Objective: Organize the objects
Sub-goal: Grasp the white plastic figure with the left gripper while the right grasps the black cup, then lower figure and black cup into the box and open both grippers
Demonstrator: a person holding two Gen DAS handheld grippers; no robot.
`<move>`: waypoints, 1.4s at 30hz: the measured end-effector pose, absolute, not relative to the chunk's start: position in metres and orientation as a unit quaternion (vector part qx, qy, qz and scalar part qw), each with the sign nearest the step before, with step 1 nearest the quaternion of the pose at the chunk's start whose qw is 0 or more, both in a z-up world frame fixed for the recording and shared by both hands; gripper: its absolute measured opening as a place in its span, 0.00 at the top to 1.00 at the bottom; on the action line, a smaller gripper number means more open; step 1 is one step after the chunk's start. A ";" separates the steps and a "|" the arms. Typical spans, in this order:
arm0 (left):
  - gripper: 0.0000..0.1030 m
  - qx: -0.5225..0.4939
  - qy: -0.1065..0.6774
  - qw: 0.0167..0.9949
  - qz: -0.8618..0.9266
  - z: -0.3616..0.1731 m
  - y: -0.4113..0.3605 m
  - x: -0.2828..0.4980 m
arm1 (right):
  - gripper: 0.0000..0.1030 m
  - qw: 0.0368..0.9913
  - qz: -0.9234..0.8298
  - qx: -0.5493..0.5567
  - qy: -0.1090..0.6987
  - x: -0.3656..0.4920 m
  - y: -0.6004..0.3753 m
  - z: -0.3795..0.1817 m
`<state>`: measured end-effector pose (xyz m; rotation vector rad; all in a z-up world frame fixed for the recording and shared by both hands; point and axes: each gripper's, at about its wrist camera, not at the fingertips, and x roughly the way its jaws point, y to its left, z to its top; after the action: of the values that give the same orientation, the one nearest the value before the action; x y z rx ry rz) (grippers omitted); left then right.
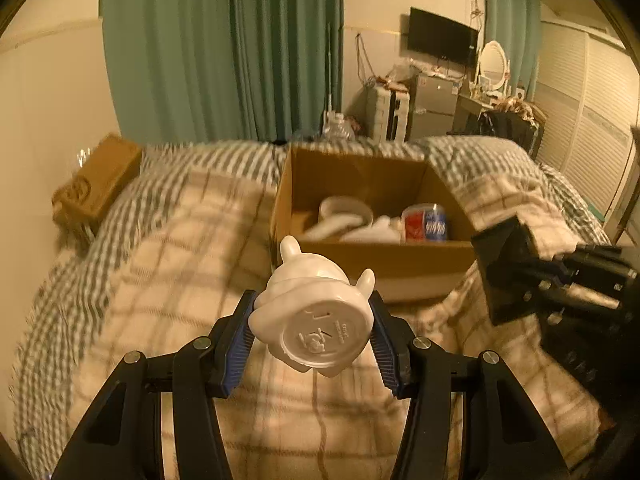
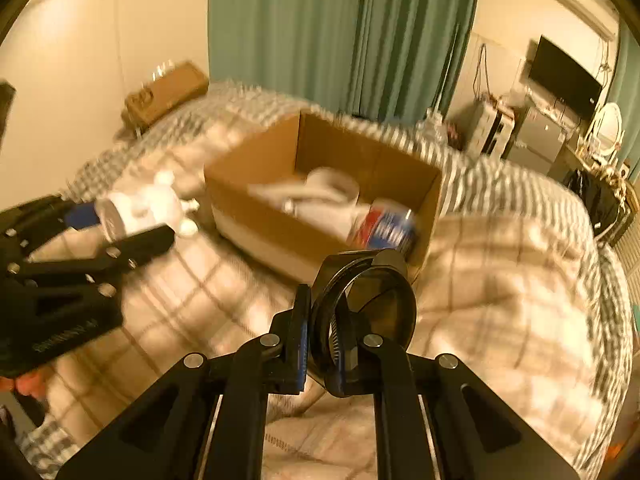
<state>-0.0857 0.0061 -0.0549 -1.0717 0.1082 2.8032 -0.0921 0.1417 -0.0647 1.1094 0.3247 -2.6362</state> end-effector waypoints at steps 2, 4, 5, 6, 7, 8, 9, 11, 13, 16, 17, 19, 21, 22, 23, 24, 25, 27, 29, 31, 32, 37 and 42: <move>0.47 -0.347 0.038 0.072 0.934 -0.045 0.009 -0.089 | 0.91 0.132 -0.915 0.365 0.114 -0.091 0.145 -0.044; 0.47 -0.340 0.039 0.076 0.936 -0.035 0.012 -0.096 | 0.91 0.131 -0.918 0.354 0.123 -0.099 0.145 -0.030; 0.47 -0.337 0.039 0.078 0.937 -0.031 0.014 -0.100 | 0.91 0.129 -0.921 0.345 0.126 -0.104 0.146 -0.018; 0.47 -0.333 0.041 0.078 0.939 -0.026 0.016 -0.106 | 0.91 0.128 -0.923 0.340 0.129 -0.109 0.146 -0.011; 0.47 -0.329 0.044 0.078 0.940 -0.022 0.018 -0.111 | 0.91 0.126 -0.925 0.334 0.132 -0.114 0.146 -0.003; 0.47 -0.325 0.048 0.079 0.941 -0.018 0.021 -0.117 | 0.91 0.126 -0.927 0.327 0.133 -0.119 0.146 0.005; 0.47 -0.318 0.053 0.081 0.943 -0.013 0.026 -0.126 | 0.91 0.126 -0.930 0.320 0.133 -0.126 0.147 0.014; 0.47 -0.312 0.062 0.083 0.945 -0.008 0.031 -0.138 | 0.91 0.132 -0.931 0.313 0.131 -0.139 0.148 0.024; 0.47 -0.304 0.075 0.084 0.946 -0.002 0.039 -0.154 | 0.91 0.132 -0.932 0.309 0.132 -0.155 0.148 0.032; 0.47 -0.301 0.073 0.093 0.946 0.000 0.044 -0.180 | 0.91 0.126 -0.934 0.307 0.134 -0.181 0.149 0.034; 0.47 -0.306 0.068 0.096 0.945 -0.001 0.045 -0.189 | 0.91 0.125 -0.933 0.309 0.134 -0.189 0.150 0.034; 0.47 -0.317 0.063 0.095 0.941 -0.009 0.046 -0.210 | 0.91 0.124 -0.931 0.314 0.136 -0.206 0.150 0.030; 0.47 -0.327 0.064 0.094 0.938 -0.019 0.048 -0.223 | 0.91 0.125 -0.929 0.322 0.136 -0.223 0.150 0.022; 0.47 -0.334 0.061 0.096 0.936 -0.026 0.048 -0.230 | 0.91 0.126 -0.927 0.326 0.136 -0.229 0.149 0.017; 0.47 -0.341 0.057 0.098 0.933 -0.032 0.048 -0.235 | 0.91 0.126 -0.925 0.332 0.135 -0.236 0.150 0.010; 0.47 -0.348 0.054 0.099 0.931 -0.039 0.047 -0.240 | 0.91 0.127 -0.922 0.340 0.133 -0.244 0.150 0.001; 0.47 -0.355 0.052 0.099 0.928 -0.044 0.047 -0.244 | 0.91 0.128 -0.920 0.347 0.132 -0.250 0.151 -0.007; 0.47 -0.364 0.055 0.098 0.924 -0.055 0.048 -0.251 | 0.91 0.128 -0.915 0.361 0.129 -0.261 0.153 -0.024; 0.47 -0.371 0.058 0.098 0.922 -0.064 0.049 -0.255 | 0.91 0.128 -0.911 0.372 0.125 -0.266 0.156 -0.038; 0.47 -0.379 0.054 0.101 0.918 -0.072 0.048 -0.256 | 0.91 0.130 -0.906 0.386 0.119 -0.274 0.159 -0.052; 0.47 -0.383 0.051 0.100 0.917 -0.075 0.048 -0.257 | 0.91 0.130 -0.904 0.390 0.117 -0.275 0.159 -0.057; 0.47 -0.398 0.046 0.105 0.910 -0.088 0.049 -0.256 | 0.91 0.135 -0.896 0.408 0.112 -0.278 0.162 -0.075; 0.37 -0.404 0.035 0.103 0.909 -0.089 0.047 -0.256 | 0.89 0.117 -0.900 0.405 0.114 -0.274 0.166 -0.076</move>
<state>-0.2561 0.0467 -0.0894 -1.1910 0.1033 2.6814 -0.2743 0.1659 -0.0756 1.1855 0.3334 -2.6335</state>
